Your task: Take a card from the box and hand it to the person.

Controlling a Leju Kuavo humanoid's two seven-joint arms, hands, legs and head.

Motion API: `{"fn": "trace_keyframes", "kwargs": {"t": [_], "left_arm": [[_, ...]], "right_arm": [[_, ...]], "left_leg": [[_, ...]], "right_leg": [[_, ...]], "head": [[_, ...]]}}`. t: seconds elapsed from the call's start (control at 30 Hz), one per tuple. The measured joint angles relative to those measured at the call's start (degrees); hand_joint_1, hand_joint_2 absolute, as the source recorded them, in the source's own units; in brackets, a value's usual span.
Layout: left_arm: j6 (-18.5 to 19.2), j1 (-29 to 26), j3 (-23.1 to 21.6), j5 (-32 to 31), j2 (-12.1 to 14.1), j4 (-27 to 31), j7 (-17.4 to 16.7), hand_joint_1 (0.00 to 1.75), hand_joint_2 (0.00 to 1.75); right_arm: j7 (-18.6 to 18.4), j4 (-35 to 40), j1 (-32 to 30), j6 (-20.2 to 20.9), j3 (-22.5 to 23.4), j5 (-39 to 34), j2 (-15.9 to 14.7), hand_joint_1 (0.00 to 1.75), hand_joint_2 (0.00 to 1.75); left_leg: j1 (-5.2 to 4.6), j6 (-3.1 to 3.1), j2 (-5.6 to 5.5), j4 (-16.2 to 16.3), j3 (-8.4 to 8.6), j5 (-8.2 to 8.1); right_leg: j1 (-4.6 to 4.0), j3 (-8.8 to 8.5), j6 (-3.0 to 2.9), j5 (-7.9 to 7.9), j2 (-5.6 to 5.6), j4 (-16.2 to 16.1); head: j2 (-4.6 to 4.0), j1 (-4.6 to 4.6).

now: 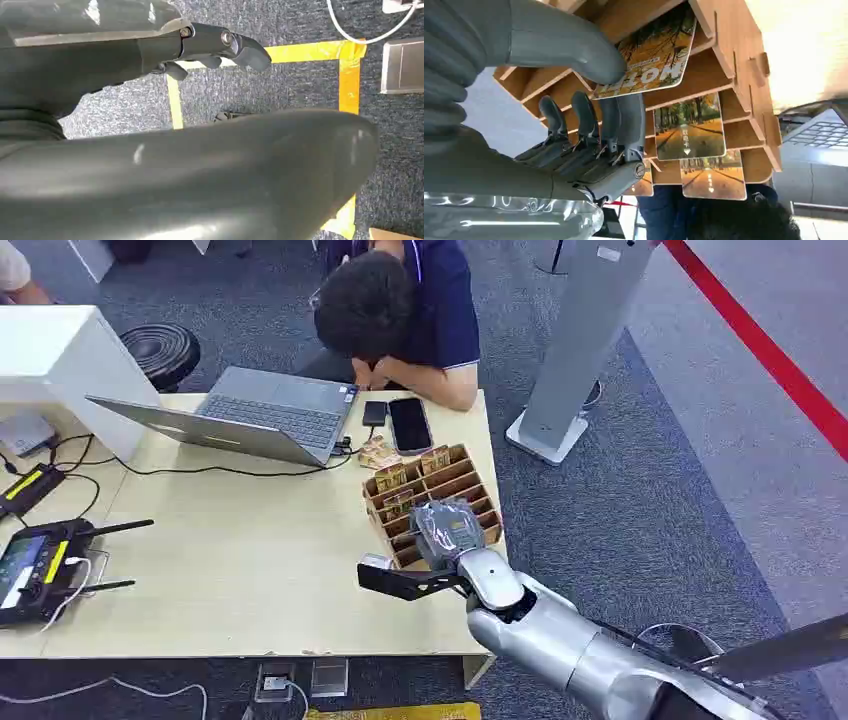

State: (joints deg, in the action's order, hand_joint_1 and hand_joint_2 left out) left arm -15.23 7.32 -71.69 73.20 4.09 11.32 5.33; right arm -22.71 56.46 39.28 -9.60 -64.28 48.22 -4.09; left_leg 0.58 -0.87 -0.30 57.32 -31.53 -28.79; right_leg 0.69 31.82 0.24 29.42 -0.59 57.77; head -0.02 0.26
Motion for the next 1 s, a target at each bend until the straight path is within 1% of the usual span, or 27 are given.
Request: {"fn": "trace_keyframes", "kwargs": {"t": [0.33,0.43,0.5,0.57,0.67,0.7,0.77,0.9,1.0], "left_arm": [[0.8,0.0,0.0,-0.8,0.0,0.0,0.9,0.0,0.0],[0.8,0.0,0.0,-0.6,0.0,0.0,0.9,0.0,0.0],[0.9,0.0,0.0,-0.6,0.0,0.0,0.7,0.0,0.0],[0.8,0.0,0.0,-0.6,0.0,0.0,0.5,0.0,0.0],[0.8,0.0,0.0,-0.5,0.0,0.0,0.2,0.0,0.0],[0.8,0.0,0.0,-0.5,0.0,0.0,0.2,0.0,0.0],[0.8,0.0,0.0,-0.2,0.1,0.0,0.2,0.0,0.0],[0.8,-0.3,0.0,0.3,0.2,0.0,0.3,0.0,0.0],[0.8,-0.6,0.0,0.6,0.3,0.0,0.4,0.0,0.0]], "right_arm": [[0.0,-0.6,0.1,-0.2,0.0,0.0,0.2,1.4,1.75],[0.7,-0.7,0.2,0.5,0.0,-0.4,0.3,1.4,1.75],[1.3,-0.7,0.7,2.6,0.0,-1.4,0.4,1.4,1.75],[1.2,-0.5,1.6,6.3,0.0,-3.0,0.4,1.4,1.75],[-0.7,0.7,4.0,15.0,-0.1,-6.4,0.0,1.4,1.75],[-1.2,1.4,4.8,17.0,-0.2,-7.3,-0.2,1.4,1.75],[-2.8,3.1,6.2,19.0,-0.2,-9.6,-0.9,1.4,1.75],[-6.0,7.3,8.8,21.4,0.2,-12.3,-2.7,1.4,1.75],[-8.3,12.0,11.1,22.8,1.0,-14.3,-4.2,1.4,1.75]], "left_leg": [[0.0,0.0,0.0,0.0,0.01,0.0],[0.0,0.0,0.0,0.0,0.03,0.0],[0.0,0.0,0.04,0.0,0.07,0.0],[0.0,0.0,0.06,0.0,0.12,0.0],[0.0,-0.01,0.14,0.0,0.17,0.0],[0.0,-0.01,0.16,0.0,0.19,0.01],[0.0,-0.01,0.13,0.0,0.17,0.02],[-0.01,-0.01,0.15,0.0,0.13,0.02],[-0.01,-0.01,0.16,0.0,0.12,0.02]], "right_leg": [[0.0,-0.01,0.0,0.0,0.0,0.0],[0.0,-0.02,-0.01,-0.01,0.02,0.0],[0.0,-0.03,-0.01,-0.01,0.09,0.0],[0.0,-0.05,-0.01,-0.02,0.11,0.0],[0.0,-0.06,-0.03,-0.04,0.18,0.0],[0.0,-0.07,-0.03,-0.04,0.18,0.0],[0.0,-0.09,-0.02,-0.04,0.12,0.0],[0.0,-0.07,-0.01,-0.05,0.15,0.0],[0.01,-0.04,-0.01,-0.05,0.16,0.0]], "head": [[0.0,0.02],[0.0,0.07],[0.0,0.04],[0.0,0.0],[0.0,0.0],[0.0,-0.04],[0.0,-0.07],[0.0,0.02],[0.0,0.09]]}}
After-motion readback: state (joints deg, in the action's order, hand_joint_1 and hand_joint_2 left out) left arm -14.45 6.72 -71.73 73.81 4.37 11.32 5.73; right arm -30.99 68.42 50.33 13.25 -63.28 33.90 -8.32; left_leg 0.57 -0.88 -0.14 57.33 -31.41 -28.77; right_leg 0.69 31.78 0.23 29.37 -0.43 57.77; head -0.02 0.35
